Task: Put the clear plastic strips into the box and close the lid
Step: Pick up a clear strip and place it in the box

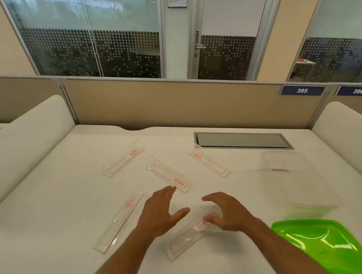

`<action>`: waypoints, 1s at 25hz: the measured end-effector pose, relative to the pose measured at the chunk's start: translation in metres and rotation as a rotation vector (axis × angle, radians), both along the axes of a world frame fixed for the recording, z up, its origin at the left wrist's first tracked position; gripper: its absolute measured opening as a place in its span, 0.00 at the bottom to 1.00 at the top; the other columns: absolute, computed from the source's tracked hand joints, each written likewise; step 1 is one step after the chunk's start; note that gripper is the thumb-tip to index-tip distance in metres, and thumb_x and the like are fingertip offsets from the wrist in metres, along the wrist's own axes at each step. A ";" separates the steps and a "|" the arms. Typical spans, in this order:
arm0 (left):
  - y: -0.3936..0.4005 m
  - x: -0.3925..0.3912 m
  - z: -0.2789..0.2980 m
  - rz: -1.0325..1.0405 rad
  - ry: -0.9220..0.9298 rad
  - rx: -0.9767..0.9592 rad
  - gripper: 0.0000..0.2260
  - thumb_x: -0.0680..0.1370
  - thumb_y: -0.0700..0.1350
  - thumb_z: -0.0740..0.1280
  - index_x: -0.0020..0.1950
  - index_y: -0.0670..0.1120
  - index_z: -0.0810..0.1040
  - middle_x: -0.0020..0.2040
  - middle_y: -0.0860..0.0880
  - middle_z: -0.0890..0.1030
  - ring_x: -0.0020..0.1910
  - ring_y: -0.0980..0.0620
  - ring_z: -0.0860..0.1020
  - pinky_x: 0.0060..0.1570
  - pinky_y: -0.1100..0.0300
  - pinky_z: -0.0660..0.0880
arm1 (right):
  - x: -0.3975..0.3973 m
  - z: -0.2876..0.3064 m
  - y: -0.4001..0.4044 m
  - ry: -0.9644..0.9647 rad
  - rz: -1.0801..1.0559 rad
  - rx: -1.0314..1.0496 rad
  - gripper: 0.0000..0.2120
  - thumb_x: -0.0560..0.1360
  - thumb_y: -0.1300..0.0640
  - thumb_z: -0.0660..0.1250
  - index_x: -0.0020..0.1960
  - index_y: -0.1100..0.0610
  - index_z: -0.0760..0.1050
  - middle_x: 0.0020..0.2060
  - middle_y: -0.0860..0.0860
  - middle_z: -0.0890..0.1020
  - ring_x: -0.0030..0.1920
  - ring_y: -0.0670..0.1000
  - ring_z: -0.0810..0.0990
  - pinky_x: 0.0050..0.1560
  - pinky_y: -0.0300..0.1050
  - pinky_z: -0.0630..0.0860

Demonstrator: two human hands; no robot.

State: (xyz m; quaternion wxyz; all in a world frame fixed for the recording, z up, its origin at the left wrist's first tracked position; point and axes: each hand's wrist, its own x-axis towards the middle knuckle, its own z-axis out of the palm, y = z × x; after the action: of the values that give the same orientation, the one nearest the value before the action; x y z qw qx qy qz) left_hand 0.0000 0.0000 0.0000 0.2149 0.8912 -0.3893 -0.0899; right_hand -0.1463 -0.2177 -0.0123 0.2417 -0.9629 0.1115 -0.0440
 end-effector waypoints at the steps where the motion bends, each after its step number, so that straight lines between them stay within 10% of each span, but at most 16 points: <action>1: 0.002 -0.003 -0.003 -0.048 0.065 -0.002 0.39 0.70 0.75 0.57 0.76 0.57 0.62 0.75 0.56 0.68 0.73 0.54 0.67 0.71 0.51 0.66 | -0.001 -0.003 0.000 0.026 0.024 -0.018 0.28 0.70 0.35 0.67 0.67 0.45 0.73 0.64 0.40 0.77 0.64 0.42 0.74 0.66 0.39 0.70; 6: 0.008 -0.013 -0.012 -0.180 0.127 0.129 0.20 0.73 0.66 0.65 0.59 0.57 0.79 0.54 0.61 0.82 0.48 0.60 0.77 0.49 0.65 0.72 | 0.003 -0.006 0.000 0.029 0.015 0.026 0.11 0.75 0.48 0.69 0.55 0.49 0.83 0.52 0.43 0.85 0.53 0.43 0.80 0.58 0.38 0.73; 10: 0.008 -0.009 -0.013 -0.122 0.216 0.022 0.12 0.77 0.58 0.65 0.54 0.55 0.84 0.51 0.59 0.85 0.46 0.60 0.79 0.49 0.64 0.74 | 0.005 -0.003 -0.003 0.049 -0.014 0.163 0.10 0.74 0.50 0.70 0.54 0.49 0.84 0.50 0.42 0.86 0.49 0.38 0.81 0.56 0.36 0.75; 19: -0.003 -0.001 0.006 -0.012 0.661 -0.164 0.04 0.77 0.48 0.71 0.45 0.51 0.85 0.34 0.55 0.85 0.31 0.55 0.82 0.29 0.68 0.74 | 0.018 0.026 0.008 0.319 0.144 0.086 0.45 0.56 0.25 0.72 0.69 0.39 0.67 0.58 0.36 0.78 0.53 0.38 0.77 0.50 0.33 0.71; 25: -0.004 0.002 0.024 -0.002 0.773 -0.233 0.10 0.77 0.54 0.70 0.47 0.48 0.86 0.42 0.51 0.87 0.37 0.53 0.82 0.38 0.63 0.78 | 0.029 0.030 0.014 0.277 0.155 0.190 0.38 0.60 0.37 0.75 0.67 0.43 0.72 0.49 0.41 0.81 0.45 0.45 0.80 0.44 0.35 0.78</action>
State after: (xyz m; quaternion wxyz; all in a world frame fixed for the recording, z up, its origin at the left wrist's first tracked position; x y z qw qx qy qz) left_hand 0.0021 -0.0040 0.0241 0.4449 0.7611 -0.2883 -0.3738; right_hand -0.1170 -0.2033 0.0177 0.3164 -0.9384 0.0726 0.1187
